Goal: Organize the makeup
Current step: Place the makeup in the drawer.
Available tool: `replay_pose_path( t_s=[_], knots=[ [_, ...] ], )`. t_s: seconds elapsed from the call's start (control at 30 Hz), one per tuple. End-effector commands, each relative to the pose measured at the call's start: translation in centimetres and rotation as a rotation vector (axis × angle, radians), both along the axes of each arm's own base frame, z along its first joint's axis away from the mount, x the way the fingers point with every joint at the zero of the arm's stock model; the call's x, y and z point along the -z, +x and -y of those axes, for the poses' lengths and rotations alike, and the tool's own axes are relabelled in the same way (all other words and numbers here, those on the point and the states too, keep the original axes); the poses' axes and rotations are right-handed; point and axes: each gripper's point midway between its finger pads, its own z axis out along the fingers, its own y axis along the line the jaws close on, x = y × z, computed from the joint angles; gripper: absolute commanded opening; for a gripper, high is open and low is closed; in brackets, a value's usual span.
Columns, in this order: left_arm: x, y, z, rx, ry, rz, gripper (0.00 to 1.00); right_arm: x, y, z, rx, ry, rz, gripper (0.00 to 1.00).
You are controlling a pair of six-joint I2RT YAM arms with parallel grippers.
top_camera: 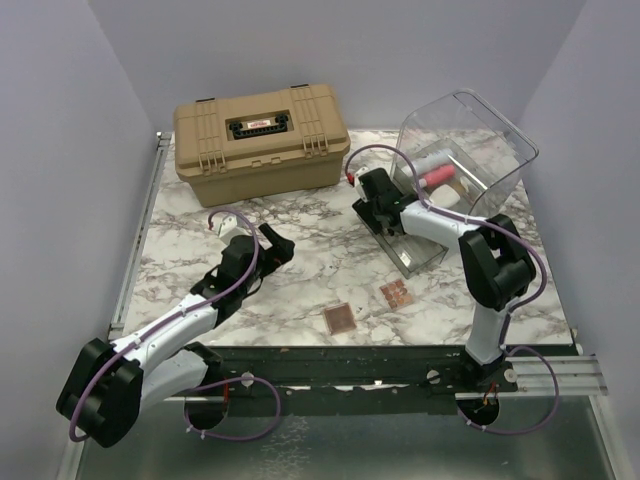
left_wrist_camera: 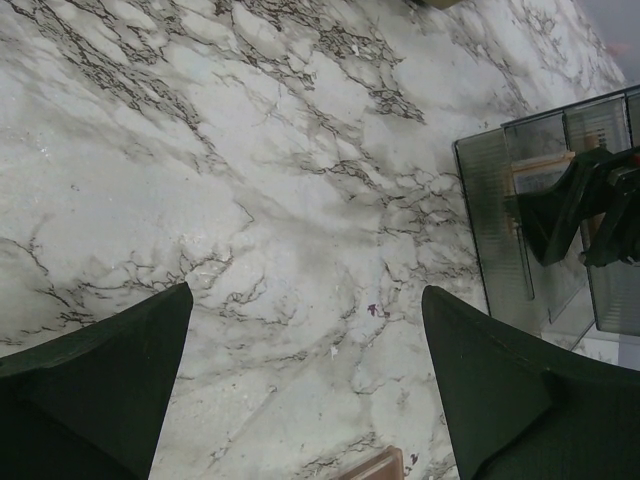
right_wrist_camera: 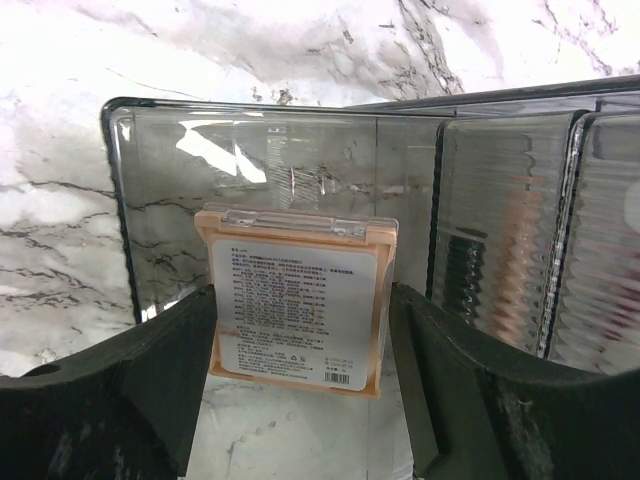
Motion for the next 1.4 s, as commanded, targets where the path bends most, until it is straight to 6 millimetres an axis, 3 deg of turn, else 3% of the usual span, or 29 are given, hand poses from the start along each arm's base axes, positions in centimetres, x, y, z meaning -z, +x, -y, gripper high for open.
replay_pose_path(
  t_s=[0.0, 0.33, 0.53, 0.7, 0.83, 1.03, 1.13, 1.37],
  knots=[
    [0.8, -0.4, 0.1, 0.024, 0.003, -0.018, 0.99, 0.8, 1.0, -0.6, -0.030, 0.029, -0.015, 0.71],
    [1.0, -0.5, 0.1, 0.027, 0.001, -0.023, 0.99, -0.6, 1.4, -0.7, -0.032, 0.057, 0.008, 0.83],
    [1.2, -0.4, 0.3, 0.032, -0.006, -0.028, 0.99, -4.4, 0.9, -2.1, -0.071, 0.165, 0.036, 0.83],
    [1.2, -0.2, 0.1, 0.010, -0.013, -0.026, 0.99, -8.0, -1.0, -4.1, -0.098, 0.342, 0.070, 0.84],
    [1.3, -0.1, -0.5, -0.034, -0.021, -0.023, 0.99, -10.0, -4.0, -6.4, -0.075, 0.500, 0.069, 0.85],
    [1.3, -0.1, -1.3, -0.070, -0.010, -0.014, 0.99, -9.4, -10.9, -10.9, 0.000, 0.623, 0.036, 0.91],
    [1.1, -0.3, -1.6, -0.077, 0.002, -0.011, 0.99, -8.1, -14.7, -12.1, 0.024, 0.683, -0.003, 0.96],
    [0.8, -0.7, -2.8, -0.126, -0.005, 0.009, 0.99, -4.0, -20.3, -12.0, 0.136, 0.729, -0.175, 1.00]
  ],
)
